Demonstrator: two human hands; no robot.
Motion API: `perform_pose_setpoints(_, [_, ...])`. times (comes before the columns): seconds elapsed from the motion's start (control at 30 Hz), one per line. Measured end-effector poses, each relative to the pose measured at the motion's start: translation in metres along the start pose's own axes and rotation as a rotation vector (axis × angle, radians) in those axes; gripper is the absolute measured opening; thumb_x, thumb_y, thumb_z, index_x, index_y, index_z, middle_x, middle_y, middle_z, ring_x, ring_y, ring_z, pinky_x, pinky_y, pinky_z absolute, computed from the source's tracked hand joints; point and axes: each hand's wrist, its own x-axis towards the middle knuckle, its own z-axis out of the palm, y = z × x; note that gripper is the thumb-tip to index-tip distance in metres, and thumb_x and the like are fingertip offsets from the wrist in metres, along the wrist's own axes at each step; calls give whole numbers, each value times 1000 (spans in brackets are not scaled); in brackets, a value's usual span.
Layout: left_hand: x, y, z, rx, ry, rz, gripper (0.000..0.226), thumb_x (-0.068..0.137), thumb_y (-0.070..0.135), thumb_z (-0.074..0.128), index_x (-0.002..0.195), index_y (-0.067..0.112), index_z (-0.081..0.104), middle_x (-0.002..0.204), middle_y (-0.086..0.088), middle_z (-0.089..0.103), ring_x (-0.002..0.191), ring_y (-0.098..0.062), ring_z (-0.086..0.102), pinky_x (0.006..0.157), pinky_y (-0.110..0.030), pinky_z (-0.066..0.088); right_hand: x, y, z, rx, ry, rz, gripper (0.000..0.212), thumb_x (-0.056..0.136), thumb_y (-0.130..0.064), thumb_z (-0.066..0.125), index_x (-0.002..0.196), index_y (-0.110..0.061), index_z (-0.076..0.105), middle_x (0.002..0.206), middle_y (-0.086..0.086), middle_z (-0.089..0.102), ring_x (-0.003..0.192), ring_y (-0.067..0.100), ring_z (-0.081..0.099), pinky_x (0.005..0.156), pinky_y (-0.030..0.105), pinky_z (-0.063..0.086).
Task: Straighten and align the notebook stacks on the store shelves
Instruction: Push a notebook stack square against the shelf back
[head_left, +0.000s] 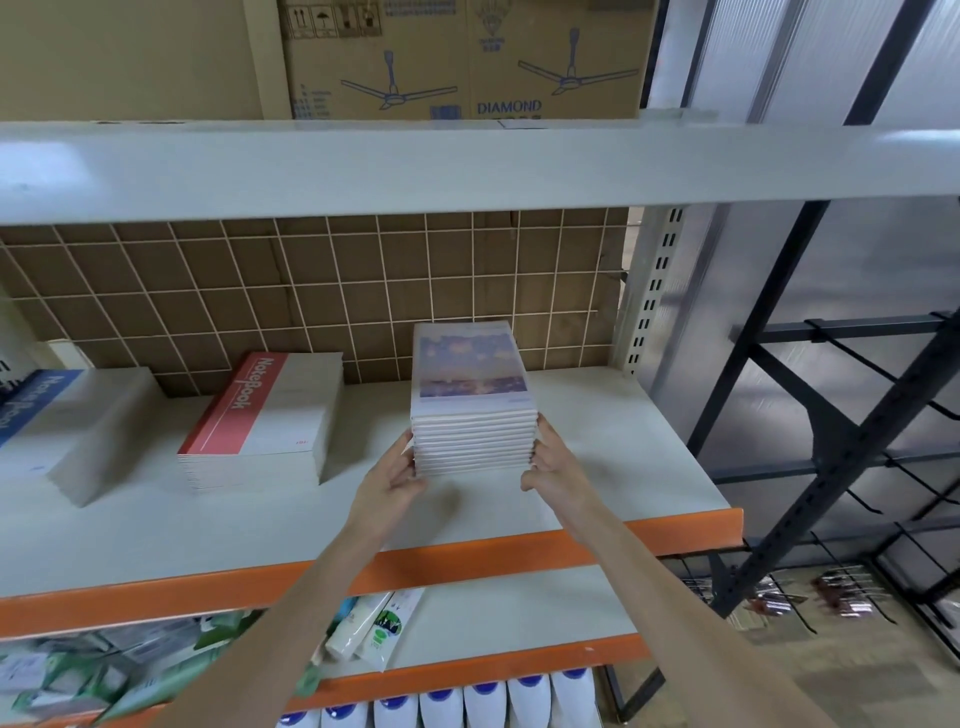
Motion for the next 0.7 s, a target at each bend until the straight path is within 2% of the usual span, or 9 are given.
perform_pose_setpoints(0.1, [-8,2,-10,-41,-8,6,65,89,-11,50,144,20,34,138,-7,49,118,-19,52,94,-24,38,-6,2,-9,131,45,51,89,77,21,42,149,-29,22,130,1,56,122,19,50,88,22,43])
perform_pose_setpoints(0.17, [-19,-1,-22,-76,12,12,61,90,-11,50,142,19,39,138,-7,49,118,-19,53,94,-24,39,-17,-2,-16,267,93,48,87,80,22,40,148,-31,27,141,7,44,131,22,40,90,25,40])
perform_pose_setpoints(0.23, [-32,-6,-34,-96,38,29,58,90,-11,50,139,20,43,135,-7,53,114,-18,56,93,-26,41,-30,-9,-17,300,132,-18,84,80,23,39,139,-37,38,143,1,41,133,20,38,88,22,41])
perform_pose_setpoints(0.33, [-48,-9,-54,-43,119,88,59,89,-14,49,134,25,44,133,-2,53,121,-22,53,100,-29,40,-45,-29,3,-96,187,-295,77,78,19,45,134,-33,43,134,-21,44,130,16,43,97,22,40])
perform_pose_setpoints(0.37, [-52,-9,-60,50,165,115,58,90,-9,51,132,29,44,133,4,52,124,-19,50,102,-26,36,-46,-36,16,-265,188,-394,73,78,15,49,136,-28,43,135,-20,43,129,16,43,101,24,38])
perform_pose_setpoints(0.43, [-60,-8,-75,371,276,174,53,91,5,56,135,33,44,135,16,45,128,-11,44,103,-19,31,-42,-47,48,-483,124,-531,68,79,10,51,139,-19,43,142,-5,43,135,19,36,109,22,26])
perform_pose_setpoints(0.5, [-66,-6,-93,737,363,188,54,93,16,54,142,31,38,145,13,37,136,-13,34,108,-27,27,-36,-56,86,-639,-21,-562,68,82,7,49,144,-18,36,152,5,31,143,22,22,117,28,16])
perform_pose_setpoints(0.57, [-74,-5,-114,1029,381,139,57,95,22,47,147,30,26,155,5,23,143,-17,20,115,-34,14,-27,-60,126,-811,-164,-587,71,87,3,46,149,-23,24,158,2,14,146,19,7,119,32,5])
perform_pose_setpoints(0.7, [-102,-16,-171,1284,425,-1,55,99,30,34,150,31,12,158,3,8,146,-17,5,117,-37,1,-19,-65,211,-1044,-333,-700,74,90,0,41,152,-26,11,160,2,-1,147,18,-4,117,33,-6])
